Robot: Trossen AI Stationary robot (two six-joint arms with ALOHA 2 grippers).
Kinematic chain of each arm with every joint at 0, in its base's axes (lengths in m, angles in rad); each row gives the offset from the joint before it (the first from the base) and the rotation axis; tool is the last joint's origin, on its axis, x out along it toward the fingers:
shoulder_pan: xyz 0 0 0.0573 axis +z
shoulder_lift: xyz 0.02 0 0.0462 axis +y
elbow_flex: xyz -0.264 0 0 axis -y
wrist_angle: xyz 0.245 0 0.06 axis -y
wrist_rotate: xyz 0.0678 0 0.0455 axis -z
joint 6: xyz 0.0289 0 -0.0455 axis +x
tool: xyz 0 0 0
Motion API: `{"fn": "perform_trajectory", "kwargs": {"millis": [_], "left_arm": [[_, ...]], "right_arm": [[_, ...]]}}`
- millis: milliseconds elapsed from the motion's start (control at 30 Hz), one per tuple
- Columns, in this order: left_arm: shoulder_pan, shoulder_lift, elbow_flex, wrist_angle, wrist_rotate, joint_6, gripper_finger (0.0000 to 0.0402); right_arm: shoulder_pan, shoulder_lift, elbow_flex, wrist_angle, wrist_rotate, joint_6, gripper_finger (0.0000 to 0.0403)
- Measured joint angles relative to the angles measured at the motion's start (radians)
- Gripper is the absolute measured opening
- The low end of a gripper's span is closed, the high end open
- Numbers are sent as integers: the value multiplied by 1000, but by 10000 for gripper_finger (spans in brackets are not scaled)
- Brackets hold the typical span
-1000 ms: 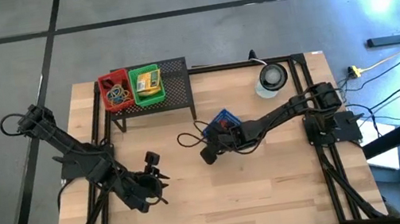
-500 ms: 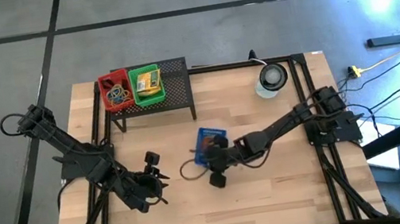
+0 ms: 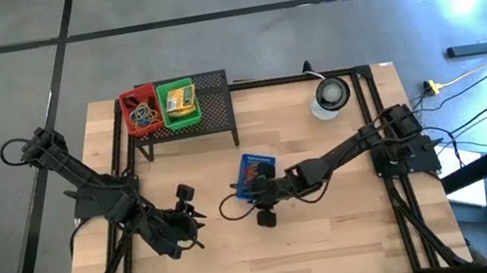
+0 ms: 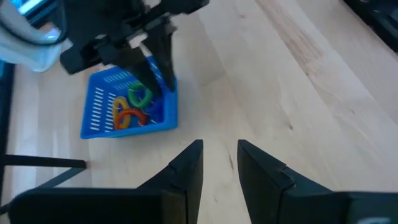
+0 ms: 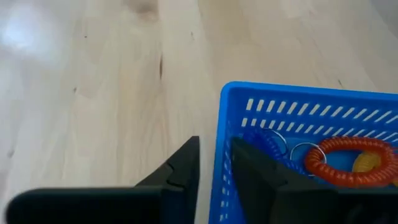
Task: Pick & Place Office Desk Supplies
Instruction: Put the blue basket on the shelf
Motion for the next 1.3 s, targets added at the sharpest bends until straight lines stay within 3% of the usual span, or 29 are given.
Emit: {"fn": "perform_trajectory", "kwargs": {"millis": [200, 400, 633, 833, 1000, 1300], "left_arm": [[42, 1, 0, 64, -24, -34, 106], [119, 54, 0, 135, -5, -21, 132], [224, 183, 0, 276, 44, 55, 166], [294, 318, 0, 415, 162, 84, 171], [335, 414, 0, 503, 170, 141, 171], [412, 515, 0, 538, 175, 158, 167]], "right_arm": [[0, -111, 0, -137, 19, -25, 151], [5, -267, 1, -315, -32, 39, 187], [38, -390, 0, -394, -34, 26, 183], [75, -407, 0, -396, 16, -22, 176], [95, -407, -1, -408, 91, -26, 176], [107, -406, -1, -404, 127, -26, 174]]}}
